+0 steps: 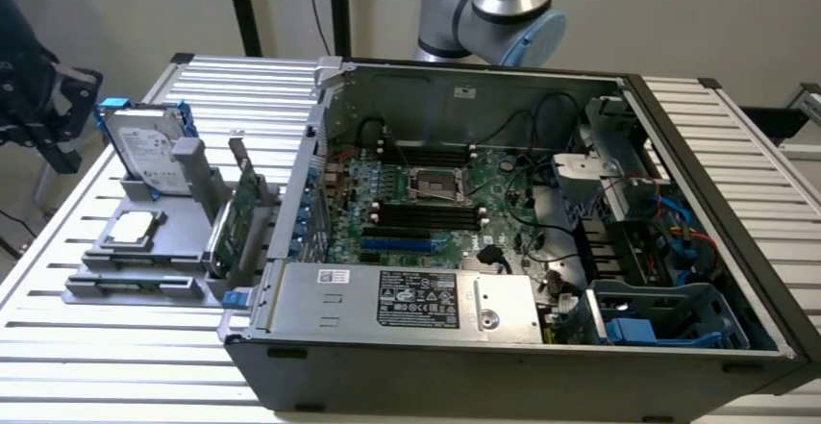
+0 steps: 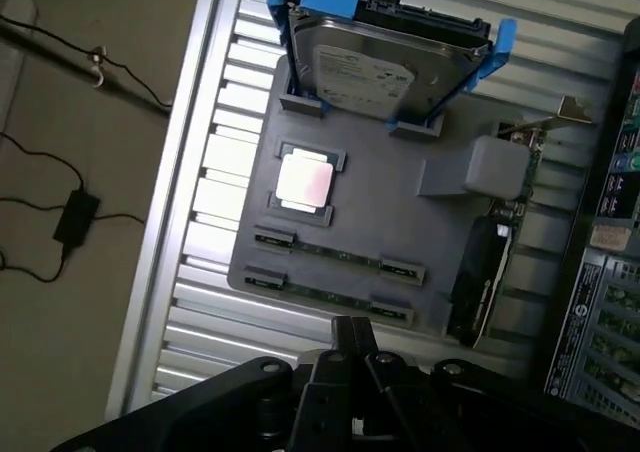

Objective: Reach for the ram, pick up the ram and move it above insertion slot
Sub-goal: 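Pick up the ram and move it above insertion slot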

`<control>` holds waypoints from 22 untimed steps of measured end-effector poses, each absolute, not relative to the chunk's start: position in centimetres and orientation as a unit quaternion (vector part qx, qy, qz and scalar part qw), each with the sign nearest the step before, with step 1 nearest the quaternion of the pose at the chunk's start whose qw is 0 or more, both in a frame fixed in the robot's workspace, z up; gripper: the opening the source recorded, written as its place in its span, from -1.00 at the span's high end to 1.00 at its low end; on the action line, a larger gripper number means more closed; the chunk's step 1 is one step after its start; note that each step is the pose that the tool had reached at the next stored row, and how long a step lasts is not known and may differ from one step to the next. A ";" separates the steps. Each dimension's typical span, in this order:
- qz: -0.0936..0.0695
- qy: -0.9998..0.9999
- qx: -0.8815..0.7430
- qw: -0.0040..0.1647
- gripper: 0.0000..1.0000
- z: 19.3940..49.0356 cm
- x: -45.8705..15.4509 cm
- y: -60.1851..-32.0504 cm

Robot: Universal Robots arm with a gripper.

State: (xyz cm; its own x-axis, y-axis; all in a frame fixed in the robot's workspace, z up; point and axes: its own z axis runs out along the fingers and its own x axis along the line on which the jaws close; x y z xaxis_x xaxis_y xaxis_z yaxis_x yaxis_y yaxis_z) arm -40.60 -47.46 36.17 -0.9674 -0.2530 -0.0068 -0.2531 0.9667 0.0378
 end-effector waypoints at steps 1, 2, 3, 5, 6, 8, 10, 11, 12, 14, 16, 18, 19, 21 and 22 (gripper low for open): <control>0.019 0.990 -0.137 0.001 0.79 36.2 -40.6 -47.5; 0.019 0.989 -0.146 0.001 0.79 36.2 -40.6 -47.5; 0.019 0.988 -0.155 0.000 0.79 36.2 -40.6 -47.5; 0.019 0.985 -0.173 0.000 0.79 36.2 -40.6 -47.5; 0.019 0.983 -0.182 0.000 0.79 36.2 -40.6 -47.5; 0.019 0.980 -0.199 0.000 0.79 36.2 -40.6 -47.5; 0.019 0.976 -0.217 -0.001 0.79 36.2 -40.6 -47.5; 0.019 0.974 -0.226 -0.001 0.79 36.2 -40.6 -47.5; 0.019 0.972 -0.235 -0.001 0.79 36.2 -40.6 -47.5; 0.019 0.967 -0.253 -0.001 0.79 36.2 -40.6 -47.5; 0.019 0.963 -0.270 -0.002 0.79 36.2 -40.6 -47.5; 0.019 0.958 -0.288 -0.002 0.79 36.2 -40.6 -47.5; 0.019 0.955 -0.297 -0.002 0.79 36.2 -40.6 -47.5; 0.019 0.949 -0.314 -0.003 0.79 36.2 -40.6 -47.5; 0.019 0.946 -0.322 -0.003 0.79 36.2 -40.6 -47.5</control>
State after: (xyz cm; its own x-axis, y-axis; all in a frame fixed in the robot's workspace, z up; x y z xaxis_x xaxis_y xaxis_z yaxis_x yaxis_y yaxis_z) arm -40.59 -47.46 36.17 -0.7922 -0.6103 -0.0068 -0.6100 0.7915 0.0378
